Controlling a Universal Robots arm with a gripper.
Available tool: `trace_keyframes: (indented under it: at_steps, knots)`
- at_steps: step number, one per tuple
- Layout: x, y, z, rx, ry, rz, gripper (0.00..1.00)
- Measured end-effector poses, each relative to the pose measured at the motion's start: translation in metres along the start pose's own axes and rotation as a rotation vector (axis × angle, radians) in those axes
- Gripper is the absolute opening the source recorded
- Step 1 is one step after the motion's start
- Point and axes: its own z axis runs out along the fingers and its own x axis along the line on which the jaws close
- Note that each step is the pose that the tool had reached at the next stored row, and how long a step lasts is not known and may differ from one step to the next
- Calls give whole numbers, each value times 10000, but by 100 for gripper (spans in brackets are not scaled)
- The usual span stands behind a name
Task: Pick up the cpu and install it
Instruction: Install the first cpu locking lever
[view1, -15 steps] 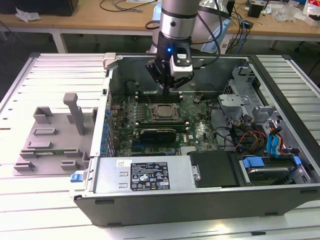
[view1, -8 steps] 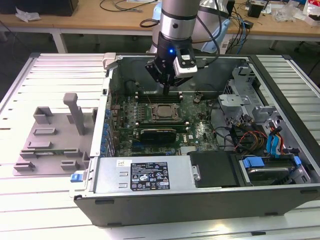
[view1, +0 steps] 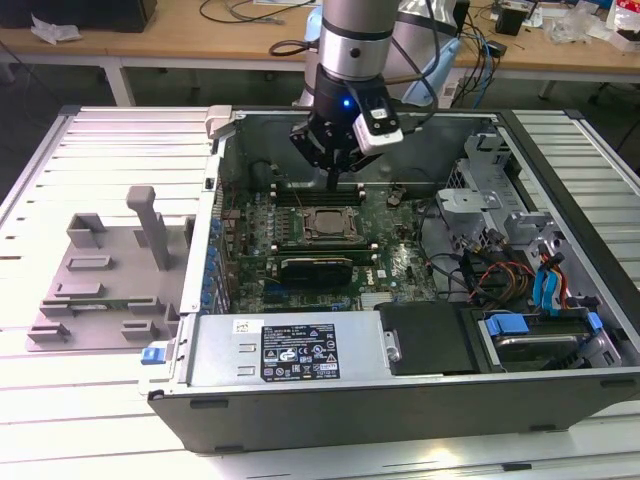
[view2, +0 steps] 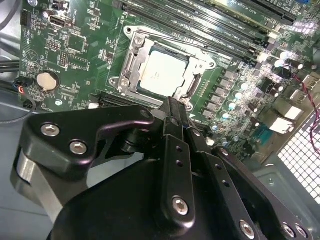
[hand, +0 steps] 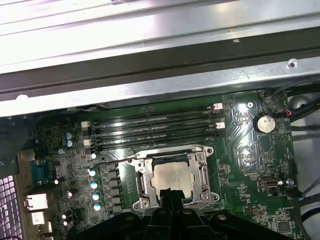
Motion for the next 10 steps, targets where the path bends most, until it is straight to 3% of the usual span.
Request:
trace_keyframes:
  at_steps: [7, 10]
  knots:
    - [28, -4, 1, 4, -2, -98, 11]
    - [28, -4, 7, 48, -19, -1091, 11]
